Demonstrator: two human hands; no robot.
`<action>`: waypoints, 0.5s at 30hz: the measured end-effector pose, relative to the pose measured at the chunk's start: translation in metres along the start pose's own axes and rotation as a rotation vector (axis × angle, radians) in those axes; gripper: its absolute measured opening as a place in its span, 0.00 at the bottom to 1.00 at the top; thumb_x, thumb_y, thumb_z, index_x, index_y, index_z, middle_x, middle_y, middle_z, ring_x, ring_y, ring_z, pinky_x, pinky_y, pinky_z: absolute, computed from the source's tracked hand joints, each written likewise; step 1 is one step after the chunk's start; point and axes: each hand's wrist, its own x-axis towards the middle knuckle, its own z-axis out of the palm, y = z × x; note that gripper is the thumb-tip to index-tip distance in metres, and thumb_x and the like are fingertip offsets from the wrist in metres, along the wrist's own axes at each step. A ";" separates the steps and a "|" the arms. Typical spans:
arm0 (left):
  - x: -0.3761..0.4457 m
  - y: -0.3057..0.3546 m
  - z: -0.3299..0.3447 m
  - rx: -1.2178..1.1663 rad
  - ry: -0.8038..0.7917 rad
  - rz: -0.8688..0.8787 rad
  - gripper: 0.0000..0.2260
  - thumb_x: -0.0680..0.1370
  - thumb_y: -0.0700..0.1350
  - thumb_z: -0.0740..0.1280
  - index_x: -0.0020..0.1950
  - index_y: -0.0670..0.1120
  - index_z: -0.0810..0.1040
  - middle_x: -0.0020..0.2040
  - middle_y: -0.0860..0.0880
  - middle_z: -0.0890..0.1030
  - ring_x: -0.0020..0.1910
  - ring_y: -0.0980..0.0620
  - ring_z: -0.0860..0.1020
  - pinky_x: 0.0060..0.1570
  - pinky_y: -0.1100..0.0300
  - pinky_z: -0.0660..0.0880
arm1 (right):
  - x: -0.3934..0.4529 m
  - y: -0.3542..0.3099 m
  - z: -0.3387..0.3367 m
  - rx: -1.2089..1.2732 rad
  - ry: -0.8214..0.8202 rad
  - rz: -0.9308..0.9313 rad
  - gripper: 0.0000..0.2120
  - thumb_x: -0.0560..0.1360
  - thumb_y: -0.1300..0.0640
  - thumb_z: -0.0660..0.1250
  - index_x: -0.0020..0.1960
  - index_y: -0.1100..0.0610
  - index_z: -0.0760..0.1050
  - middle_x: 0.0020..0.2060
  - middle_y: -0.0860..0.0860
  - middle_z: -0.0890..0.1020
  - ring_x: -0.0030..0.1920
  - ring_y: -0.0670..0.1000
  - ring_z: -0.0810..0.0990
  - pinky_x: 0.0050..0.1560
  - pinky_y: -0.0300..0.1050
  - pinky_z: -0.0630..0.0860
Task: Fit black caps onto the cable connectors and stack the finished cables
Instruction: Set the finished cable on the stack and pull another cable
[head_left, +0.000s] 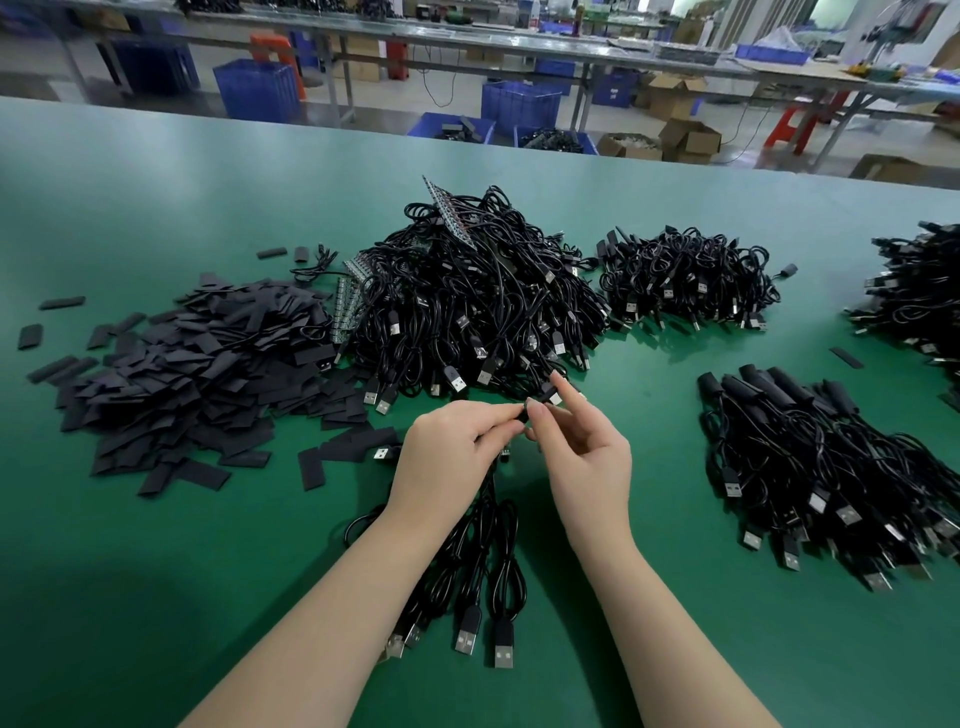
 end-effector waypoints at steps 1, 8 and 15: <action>0.000 0.000 0.001 -0.005 0.001 0.004 0.09 0.76 0.43 0.72 0.54 0.51 0.85 0.46 0.55 0.85 0.48 0.61 0.80 0.48 0.70 0.74 | 0.000 0.001 0.000 0.002 -0.003 -0.005 0.20 0.76 0.58 0.72 0.65 0.43 0.76 0.46 0.46 0.87 0.49 0.47 0.85 0.51 0.35 0.79; -0.001 -0.002 0.000 -0.018 0.016 0.023 0.08 0.76 0.42 0.72 0.53 0.52 0.86 0.45 0.57 0.85 0.48 0.61 0.80 0.48 0.67 0.75 | 0.000 0.003 -0.001 -0.030 -0.012 0.002 0.24 0.76 0.56 0.73 0.67 0.38 0.72 0.46 0.50 0.86 0.48 0.47 0.84 0.50 0.35 0.78; 0.000 0.000 -0.001 -0.009 0.035 -0.042 0.16 0.74 0.37 0.70 0.57 0.54 0.84 0.48 0.61 0.83 0.52 0.65 0.78 0.51 0.75 0.71 | -0.001 0.004 0.001 -0.164 -0.129 -0.005 0.04 0.76 0.53 0.72 0.44 0.50 0.84 0.38 0.53 0.84 0.38 0.46 0.79 0.41 0.40 0.75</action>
